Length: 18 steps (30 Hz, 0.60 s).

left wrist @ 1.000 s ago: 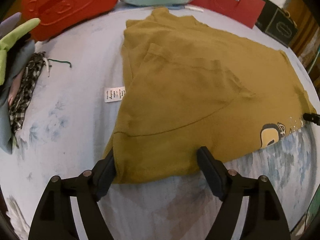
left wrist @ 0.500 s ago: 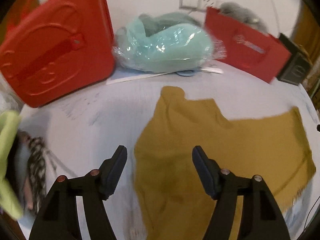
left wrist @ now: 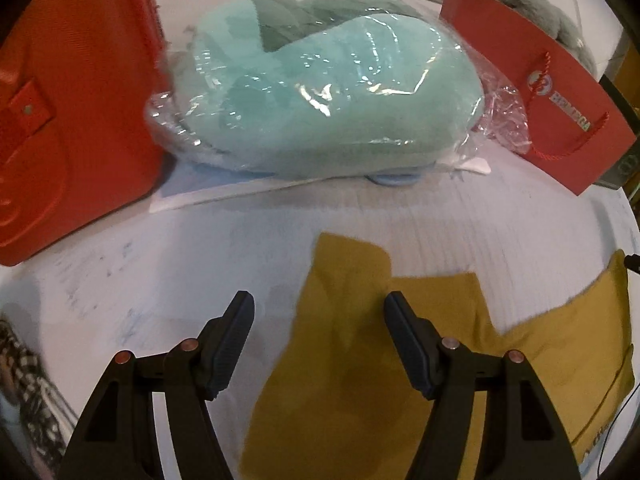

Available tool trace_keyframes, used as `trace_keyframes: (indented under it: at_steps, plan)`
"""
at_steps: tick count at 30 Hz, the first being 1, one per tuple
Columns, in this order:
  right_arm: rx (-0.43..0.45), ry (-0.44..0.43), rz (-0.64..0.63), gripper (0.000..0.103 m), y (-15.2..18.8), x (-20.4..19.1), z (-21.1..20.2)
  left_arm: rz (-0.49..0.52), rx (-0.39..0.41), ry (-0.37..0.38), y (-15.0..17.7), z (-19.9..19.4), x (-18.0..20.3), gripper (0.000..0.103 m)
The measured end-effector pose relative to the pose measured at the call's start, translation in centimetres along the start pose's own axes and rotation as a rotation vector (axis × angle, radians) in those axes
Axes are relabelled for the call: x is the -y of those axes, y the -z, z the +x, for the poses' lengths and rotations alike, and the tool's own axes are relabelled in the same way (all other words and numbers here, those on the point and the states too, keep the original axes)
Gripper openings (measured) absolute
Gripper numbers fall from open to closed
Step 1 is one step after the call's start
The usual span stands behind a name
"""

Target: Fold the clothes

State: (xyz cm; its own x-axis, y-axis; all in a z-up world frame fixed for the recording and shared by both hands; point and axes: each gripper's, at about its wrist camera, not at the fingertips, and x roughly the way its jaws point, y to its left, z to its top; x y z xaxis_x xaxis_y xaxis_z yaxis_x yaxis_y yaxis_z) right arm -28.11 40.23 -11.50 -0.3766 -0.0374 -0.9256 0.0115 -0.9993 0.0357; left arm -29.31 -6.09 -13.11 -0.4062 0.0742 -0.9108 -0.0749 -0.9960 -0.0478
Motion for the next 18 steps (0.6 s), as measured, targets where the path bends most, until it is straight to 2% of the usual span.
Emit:
trace_keyframes:
  at_steps: [4, 5, 6, 7, 8, 9, 10, 12, 18]
  plan:
    - [-0.016, 0.007, -0.006, 0.075, -0.1, -0.1, 0.8, 0.010, -0.019, 0.032, 0.0, 0.9, 0.4, 0.068]
    - [-0.024, 0.005, -0.018, 0.075, -0.1, -0.4, 1.2, 0.017, -0.017, 0.037, 0.1, 1.0, 0.7, 0.063]
    - [-0.032, 0.003, -0.034, 0.075, 0.0, -0.6, 1.5, 0.025, -0.016, 0.043, 0.3, 1.1, 0.9, 0.050]
    - [-0.041, 0.001, -0.050, 0.062, 0.1, -0.9, 1.8, 0.039, -0.016, 0.062, 0.3, 1.0, 1.2, 0.039]
    - [-0.041, 0.010, -0.075, 0.049, 0.2, -1.4, 2.0, 0.046, -0.025, 0.096, 0.2, 0.8, 1.5, 0.014]
    - [-0.038, 0.022, -0.103, 0.043, 0.3, -1.9, 2.2, 0.053, -0.029, 0.098, 0.1, 0.6, 1.9, 0.006]
    - [-0.039, 0.012, -0.120, 0.023, 0.3, -2.3, 2.1, 0.067, -0.018, 0.067, 0.0, 0.2, 2.3, 0.006]
    - [-0.032, 0.008, -0.127, 0.006, 0.3, -2.7, 1.7, 0.100, 0.026, 0.043, 0.1, -1.2, 2.8, 0.006]
    - [0.117, -0.060, -0.110, 0.006, 1.9, -1.5, -3.5, 0.167, 0.181, 0.029, 1.7, -7.8, 3.3, 0.006]
